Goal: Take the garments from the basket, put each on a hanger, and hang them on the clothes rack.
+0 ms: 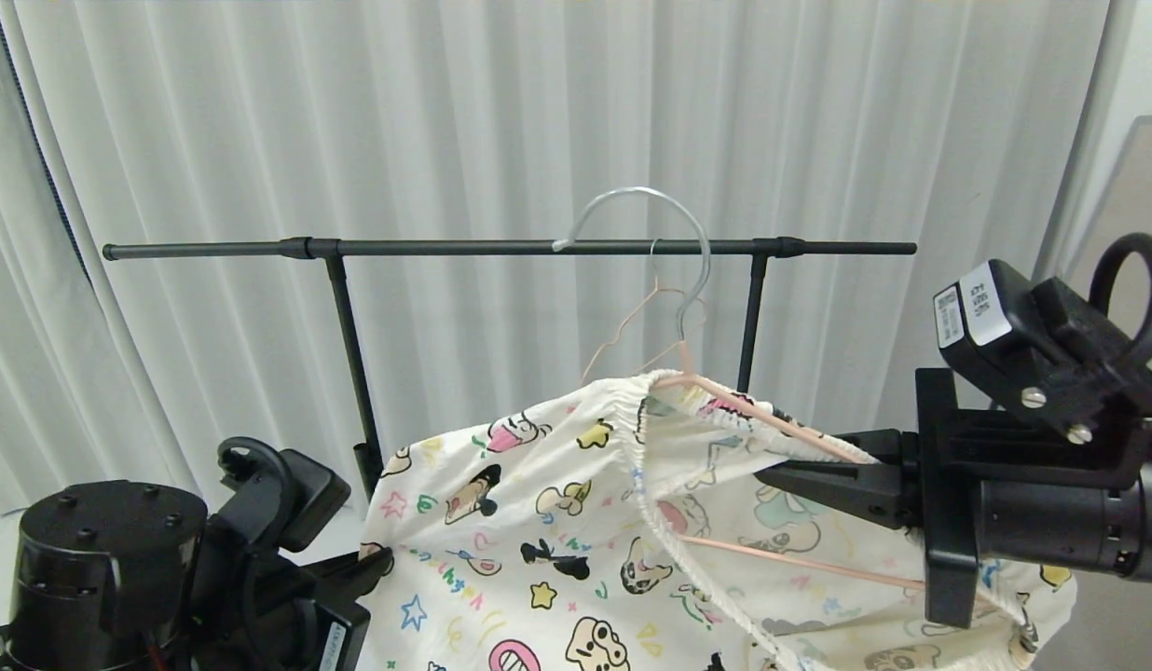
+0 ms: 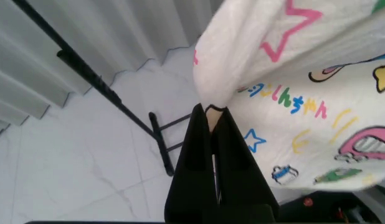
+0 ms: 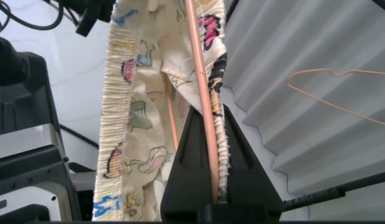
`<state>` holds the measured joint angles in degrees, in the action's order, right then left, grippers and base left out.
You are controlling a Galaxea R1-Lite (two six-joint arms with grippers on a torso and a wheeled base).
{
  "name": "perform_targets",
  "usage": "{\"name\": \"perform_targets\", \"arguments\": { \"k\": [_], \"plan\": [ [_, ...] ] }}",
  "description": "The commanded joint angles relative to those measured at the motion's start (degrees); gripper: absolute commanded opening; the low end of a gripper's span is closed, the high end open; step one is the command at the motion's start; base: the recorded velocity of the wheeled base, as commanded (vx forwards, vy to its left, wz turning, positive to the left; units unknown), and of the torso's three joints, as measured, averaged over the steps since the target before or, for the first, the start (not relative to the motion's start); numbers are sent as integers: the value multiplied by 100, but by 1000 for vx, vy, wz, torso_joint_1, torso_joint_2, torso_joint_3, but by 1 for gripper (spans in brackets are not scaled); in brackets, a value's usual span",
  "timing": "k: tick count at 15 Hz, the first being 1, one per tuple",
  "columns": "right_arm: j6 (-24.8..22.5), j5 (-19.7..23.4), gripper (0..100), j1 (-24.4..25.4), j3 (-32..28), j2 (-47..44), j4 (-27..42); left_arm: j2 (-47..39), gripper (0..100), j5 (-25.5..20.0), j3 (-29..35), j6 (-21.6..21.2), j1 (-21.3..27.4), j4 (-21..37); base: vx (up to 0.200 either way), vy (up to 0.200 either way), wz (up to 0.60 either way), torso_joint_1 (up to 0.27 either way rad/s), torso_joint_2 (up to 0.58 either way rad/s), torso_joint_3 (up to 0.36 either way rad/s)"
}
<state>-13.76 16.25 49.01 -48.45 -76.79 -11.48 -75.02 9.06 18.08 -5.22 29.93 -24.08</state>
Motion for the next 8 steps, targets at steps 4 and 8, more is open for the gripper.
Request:
{"name": "perform_targets", "arguments": {
  "k": [4,8],
  "plan": [
    [-39,-17,0,-409,160,24,85,251,0,8,3,3,-637,-141,0,0,0,0,0,0],
    [-162,-17,0,-489,353,129,313,295,0,8,29,12,-1147,-211,0,0,0,0,0,0]
  ]
}}
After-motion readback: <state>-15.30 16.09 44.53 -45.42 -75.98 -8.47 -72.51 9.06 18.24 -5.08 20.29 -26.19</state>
